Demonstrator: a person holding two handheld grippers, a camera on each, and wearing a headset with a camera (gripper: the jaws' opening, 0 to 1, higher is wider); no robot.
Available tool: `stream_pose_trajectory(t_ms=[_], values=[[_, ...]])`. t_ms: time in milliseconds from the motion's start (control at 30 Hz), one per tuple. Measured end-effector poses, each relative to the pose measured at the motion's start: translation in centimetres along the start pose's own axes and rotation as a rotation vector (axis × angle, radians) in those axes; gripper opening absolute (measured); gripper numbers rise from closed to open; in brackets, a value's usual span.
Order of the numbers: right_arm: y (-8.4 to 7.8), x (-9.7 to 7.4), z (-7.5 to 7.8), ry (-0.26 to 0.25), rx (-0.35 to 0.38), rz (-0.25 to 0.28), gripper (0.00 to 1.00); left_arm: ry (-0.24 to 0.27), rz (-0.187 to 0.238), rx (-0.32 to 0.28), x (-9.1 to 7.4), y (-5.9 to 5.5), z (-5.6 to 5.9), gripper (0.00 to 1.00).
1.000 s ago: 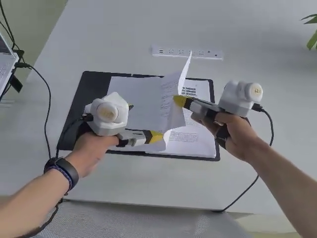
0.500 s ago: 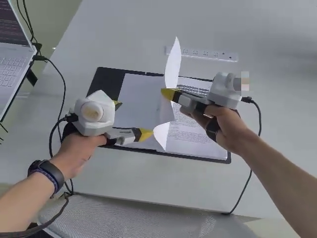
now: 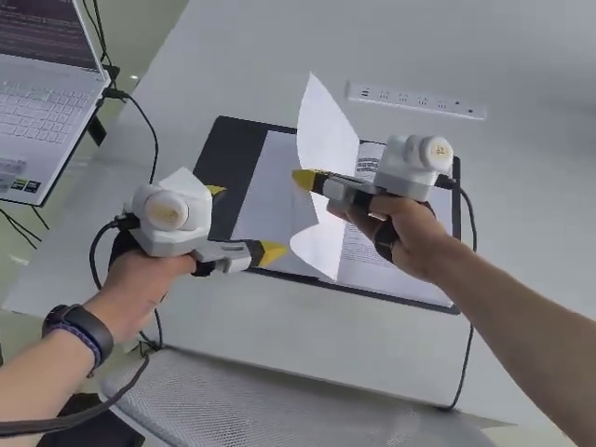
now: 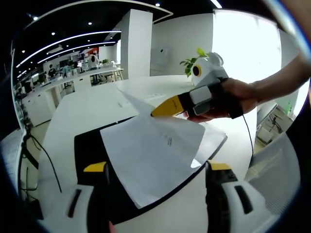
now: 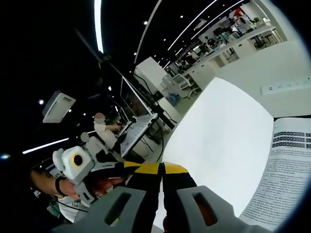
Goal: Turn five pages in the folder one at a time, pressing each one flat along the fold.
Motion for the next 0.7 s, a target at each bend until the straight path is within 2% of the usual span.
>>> stream_pose_trajectory(t_ms=[333,567,700], values=[[-1.2,3.1,1.2,0.0,0.047,-0.059,0.0,0.021,0.007,-0.029,-2.2,-1.2,-0.3,0.81],[-2.3,4.9,2.2,-0.013,0.084,-0.103,0.0,0.029,0.003,-0.047,-2.8,-2.3,-0.5,0.81],[-3.1,5.8,3.0,-0.03,0.107,-0.136,0.0,0.031,0.004,-0.063,-3.0,-2.5,-0.5,0.82]])
Point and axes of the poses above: the centre of the closed fingertips' face, and the gripper's own axes: x roughly forward along the fingers, z roughly to its right, y roughly out of its top, the point moved 5 cm from there along -x, roughly backward along the fingers, and after that the axes turned 12 degrees about -z, right-handed, at the moved point
